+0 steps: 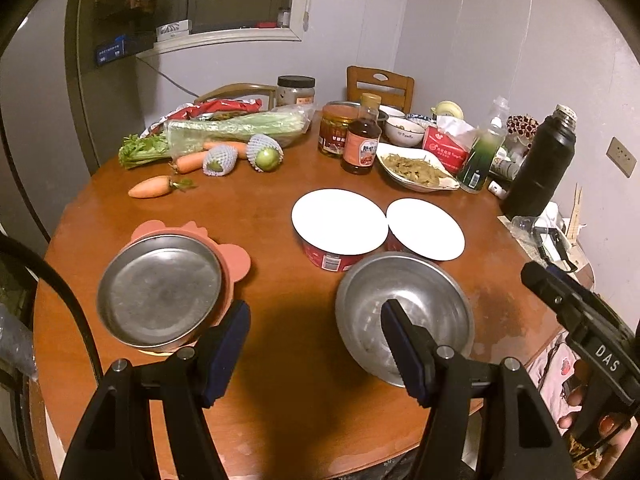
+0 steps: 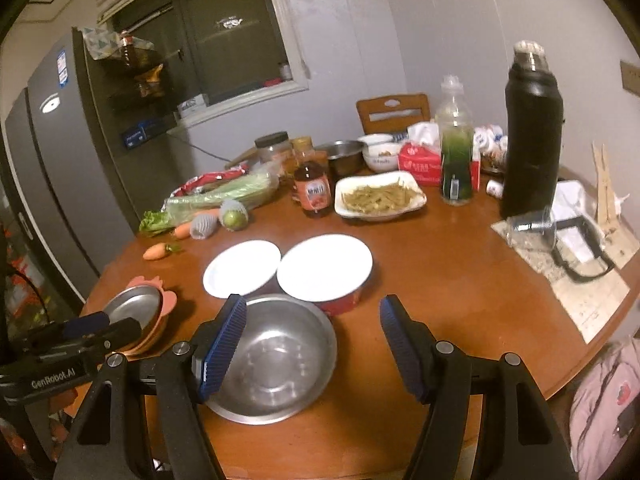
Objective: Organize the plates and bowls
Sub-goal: 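Move the left tool to the rim of the large steel bowl, then close the left tool on the steel bowl rim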
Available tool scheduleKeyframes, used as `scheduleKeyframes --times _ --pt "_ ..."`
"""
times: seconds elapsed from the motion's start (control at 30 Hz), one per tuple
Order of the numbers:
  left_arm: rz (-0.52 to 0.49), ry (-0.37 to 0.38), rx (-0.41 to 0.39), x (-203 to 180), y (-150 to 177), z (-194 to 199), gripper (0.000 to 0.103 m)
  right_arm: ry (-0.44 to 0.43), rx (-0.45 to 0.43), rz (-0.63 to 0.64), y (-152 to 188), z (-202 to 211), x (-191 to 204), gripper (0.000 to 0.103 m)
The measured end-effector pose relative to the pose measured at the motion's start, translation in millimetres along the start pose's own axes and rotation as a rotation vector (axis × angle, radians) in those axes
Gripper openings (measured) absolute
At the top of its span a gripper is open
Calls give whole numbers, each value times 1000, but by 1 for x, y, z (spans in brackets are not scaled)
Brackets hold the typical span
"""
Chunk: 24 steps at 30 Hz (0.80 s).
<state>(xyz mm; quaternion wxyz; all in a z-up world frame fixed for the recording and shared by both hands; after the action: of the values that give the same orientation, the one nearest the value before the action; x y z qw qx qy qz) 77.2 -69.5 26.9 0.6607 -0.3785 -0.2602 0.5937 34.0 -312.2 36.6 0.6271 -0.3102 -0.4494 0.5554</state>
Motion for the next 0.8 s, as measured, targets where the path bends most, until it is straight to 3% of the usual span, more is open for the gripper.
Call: scheduleKeyframes --times 0.5,0.8 --pt "-16 10 77 -20 19 -50 67 3 114 47 34 -41 -13 71" --pt "-9 6 112 -19 29 -78 73 -14 166 60 53 -65 -11 71"
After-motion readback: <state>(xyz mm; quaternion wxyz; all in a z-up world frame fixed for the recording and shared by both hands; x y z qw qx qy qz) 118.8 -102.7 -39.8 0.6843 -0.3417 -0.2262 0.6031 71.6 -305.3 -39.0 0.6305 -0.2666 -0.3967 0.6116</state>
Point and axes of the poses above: each gripper's, at about its wrist camera, not at the fingertips, and z roughly against the way its jaws point, x to its left, y to its underside, the point moved 2 cm from there along -z, roughly the way its jaws point, and after that the axes turned 12 degrees about -x, right-handed, at the moved point
